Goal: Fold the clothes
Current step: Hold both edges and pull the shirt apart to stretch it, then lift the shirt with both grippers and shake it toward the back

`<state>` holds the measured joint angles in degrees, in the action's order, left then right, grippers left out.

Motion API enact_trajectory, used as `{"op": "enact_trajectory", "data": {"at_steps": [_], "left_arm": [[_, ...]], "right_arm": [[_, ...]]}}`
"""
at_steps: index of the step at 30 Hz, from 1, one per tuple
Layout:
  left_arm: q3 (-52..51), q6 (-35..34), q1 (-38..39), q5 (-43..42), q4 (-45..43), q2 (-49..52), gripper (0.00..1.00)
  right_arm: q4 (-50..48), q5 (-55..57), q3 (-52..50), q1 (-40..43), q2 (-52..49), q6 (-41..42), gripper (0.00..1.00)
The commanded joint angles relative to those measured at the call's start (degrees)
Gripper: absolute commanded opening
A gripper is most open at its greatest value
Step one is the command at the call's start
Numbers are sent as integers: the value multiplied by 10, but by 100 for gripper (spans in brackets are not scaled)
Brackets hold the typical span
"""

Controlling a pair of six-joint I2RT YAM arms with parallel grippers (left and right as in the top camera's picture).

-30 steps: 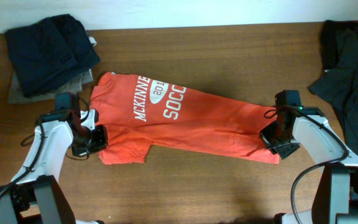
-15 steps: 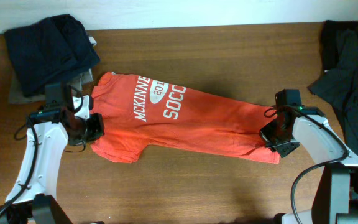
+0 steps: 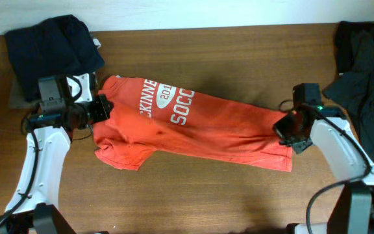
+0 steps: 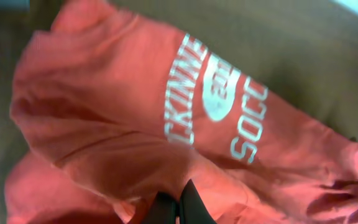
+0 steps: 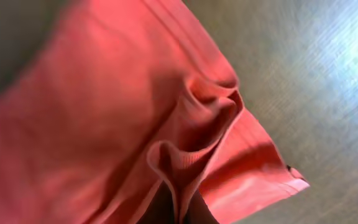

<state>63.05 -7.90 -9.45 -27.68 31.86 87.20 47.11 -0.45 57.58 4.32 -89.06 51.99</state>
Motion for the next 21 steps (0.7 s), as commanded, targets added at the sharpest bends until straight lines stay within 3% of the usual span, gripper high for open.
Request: {"op": "enact_trajectory", "data": {"at_steps": [1, 10, 18, 21], "left_arm": [[23, -12, -2, -16, -59, -10, 1], [23, -17, 12, 5, -262, 1, 1], [23, -17, 67, 37, -476, 103, 1], [23, -17, 91, 43, -598, 169, 1]], "right_arm": [[-20, 11, 23, 3, 15, -7, 4], [-191, 10, 23, 3, 15, -7, 4], [-369, 23, 23, 2, 11, -7, 4], [-444, 49, 23, 2, -5, -8, 4]]}}
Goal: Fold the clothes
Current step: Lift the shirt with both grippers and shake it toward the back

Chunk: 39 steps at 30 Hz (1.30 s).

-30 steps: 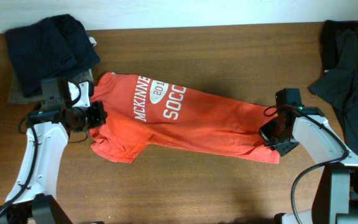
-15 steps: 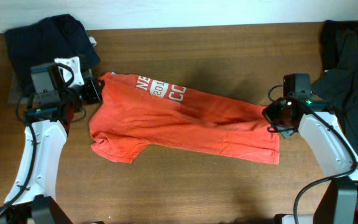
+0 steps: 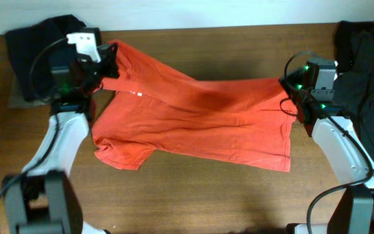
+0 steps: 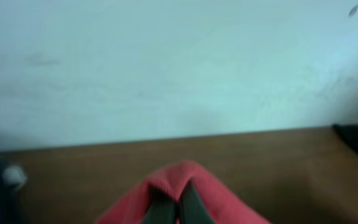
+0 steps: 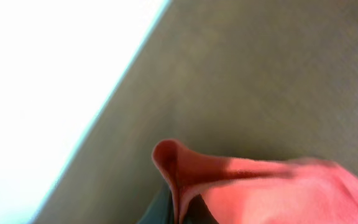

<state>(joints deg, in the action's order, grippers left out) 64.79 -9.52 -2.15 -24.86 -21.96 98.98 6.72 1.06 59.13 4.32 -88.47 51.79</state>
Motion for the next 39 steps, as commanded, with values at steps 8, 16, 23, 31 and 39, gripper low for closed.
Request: {"op": "enact_trajectory", "data": {"at_steps": [8, 16, 23, 31, 39], "left_arm": [[15, -3, 67, 164, -219, 153, 1], [126, -3, 119, 208, -235, 226, 1], [203, -3, 143, 258, -235, 307, 1], [255, 19, 143, 258, -235, 379, 1], [260, 19, 143, 257, -235, 375, 99]], "right_arm": [[-180, 78, 8, 2, -67, -23, 4], [-229, 158, 8, 3, -131, -23, 4], [-233, 229, 8, 3, -136, -74, 4], [-227, 266, 8, 3, -136, -115, 15], [-224, 264, 9, 2, -135, -167, 99]]}}
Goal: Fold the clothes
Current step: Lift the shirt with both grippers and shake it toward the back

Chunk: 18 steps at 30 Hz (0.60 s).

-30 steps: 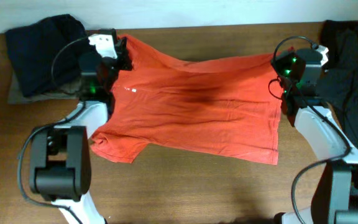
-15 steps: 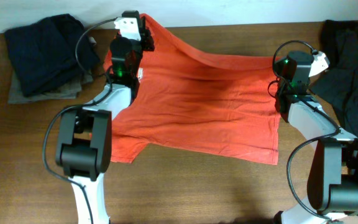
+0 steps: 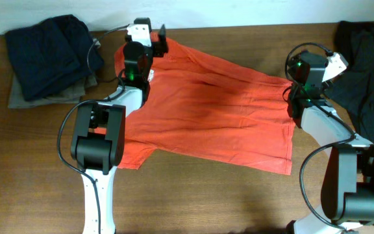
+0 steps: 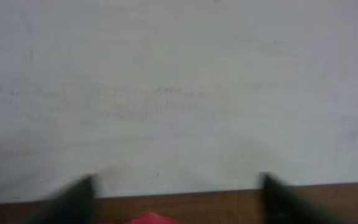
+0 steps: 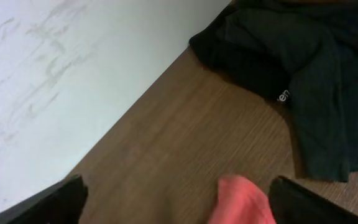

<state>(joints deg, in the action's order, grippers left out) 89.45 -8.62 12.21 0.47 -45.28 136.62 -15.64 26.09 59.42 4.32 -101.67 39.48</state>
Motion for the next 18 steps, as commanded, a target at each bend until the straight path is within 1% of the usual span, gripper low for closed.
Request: {"op": "enact_trajectory", "data": {"at_steps": [1, 3, 4, 6, 7, 8, 9, 10, 12, 13, 18], "left_arm": [[14, 10, -1, 3, -1, -4, 99], [14, 12, -1, -32, 8, -23, 99], [14, 12, -1, -40, 14, -28, 99], [14, 12, -1, -71, 78, -58, 99], [14, 13, -1, -71, 131, -77, 99], [14, 23, -1, -71, 169, -90, 99], [14, 49, -1, -71, 224, -110, 99], [14, 70, -1, -68, 259, -123, 99], [14, 92, -3, -64, 299, -135, 99], [14, 100, -7, -65, 342, -143, 99], [14, 99, -18, -74, 449, -145, 99]], "right_arm": [[0, 13, 7, 2, -2, -60, 99], [4, -5, 7, 2, 7, -96, 99], [9, -10, 7, 2, 10, -100, 99], [46, -34, 7, 2, 28, -106, 99], [65, -40, 7, 2, 36, -106, 99], [88, -45, 7, 2, 46, -106, 99], [108, -46, 7, 2, 53, -106, 99], [127, -51, 7, 2, 58, -106, 99], [148, -69, 7, 2, 59, -106, 99], [179, -97, 7, 2, 58, -106, 99], [259, -115, 7, 2, 64, -106, 99]]}}
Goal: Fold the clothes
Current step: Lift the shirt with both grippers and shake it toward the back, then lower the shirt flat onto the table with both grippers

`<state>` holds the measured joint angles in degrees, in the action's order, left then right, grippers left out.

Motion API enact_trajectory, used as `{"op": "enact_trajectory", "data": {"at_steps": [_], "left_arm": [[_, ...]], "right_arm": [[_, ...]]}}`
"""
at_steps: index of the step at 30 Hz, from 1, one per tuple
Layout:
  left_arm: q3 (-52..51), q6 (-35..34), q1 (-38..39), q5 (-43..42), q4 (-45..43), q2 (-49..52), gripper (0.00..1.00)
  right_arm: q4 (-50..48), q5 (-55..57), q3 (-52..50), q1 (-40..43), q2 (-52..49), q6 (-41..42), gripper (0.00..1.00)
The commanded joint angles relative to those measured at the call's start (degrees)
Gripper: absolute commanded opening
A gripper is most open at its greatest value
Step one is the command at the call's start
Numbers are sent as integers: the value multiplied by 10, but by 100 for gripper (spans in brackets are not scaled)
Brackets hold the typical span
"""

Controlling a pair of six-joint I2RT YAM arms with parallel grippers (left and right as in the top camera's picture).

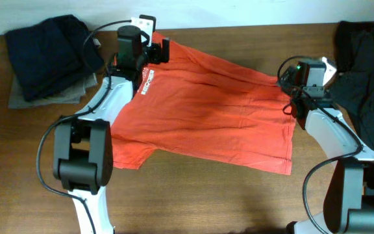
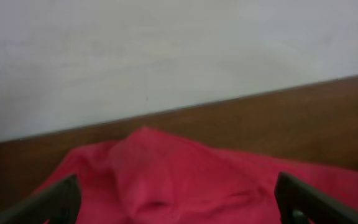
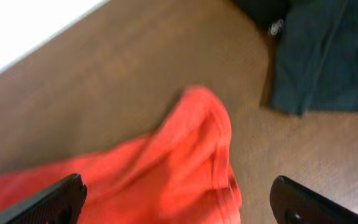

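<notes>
An orange T-shirt (image 1: pixel 206 117) lies spread on the wooden table (image 1: pixel 193 201), plain side up, with a small white label near its collar end. My left gripper (image 1: pixel 154 52) sits at the shirt's back left corner. In the left wrist view it (image 2: pixel 179 208) is open, its fingers (image 2: pixel 58 202) wide apart over the red cloth (image 2: pixel 185 180). My right gripper (image 1: pixel 289 88) is at the shirt's back right corner. It (image 3: pixel 179 208) is also open, and the crumpled hem (image 3: pixel 191 155) lies loose between its fingers (image 3: pixel 303 202).
A folded dark navy pile (image 1: pixel 50 52) sits at the back left, close to my left arm. A loose dark garment (image 1: pixel 365 71) lies at the right edge, also seen as dark cloth (image 3: pixel 328 62) beyond the hem. A white wall runs behind the table.
Both grippers stay open and have drawn back slightly from the shirt's back corners, so both wrist views show more of the cloth. The shirt has not moved.
First the shirt lay as a narrow band, print up, with both grippers shut on its ends. Then both held those ends raised towards the back, the print hidden. After that both grippers were open at the back corners, and the shirt now lies spread flat.
</notes>
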<state>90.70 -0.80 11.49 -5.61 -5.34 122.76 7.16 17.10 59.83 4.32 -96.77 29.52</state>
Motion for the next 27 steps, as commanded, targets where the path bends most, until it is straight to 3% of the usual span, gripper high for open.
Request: {"op": "enact_trajectory", "data": {"at_steps": [1, 6, 11, 14, 22, 27], "left_arm": [[1, 21, -11, -13, 74, -7, 99], [1, 21, -10, -32, 240, -47, 99], [1, 21, -12, -23, 409, -127, 99], [1, 14, -17, -5, 498, -148, 99], [-4, -26, -62, -8, 621, -147, 99], [-64, -26, -97, -8, 622, -147, 99]], "right_arm": [[53, -28, 3, 2, 23, -6, 99], [183, -35, 6, 2, 94, -6, 99], [313, -177, 11, 2, 226, -6, 99], [382, -186, 11, 2, 280, 1, 99], [572, -197, 10, 2, 276, 135, 99], [594, -197, -20, 2, 254, 182, 99]]}}
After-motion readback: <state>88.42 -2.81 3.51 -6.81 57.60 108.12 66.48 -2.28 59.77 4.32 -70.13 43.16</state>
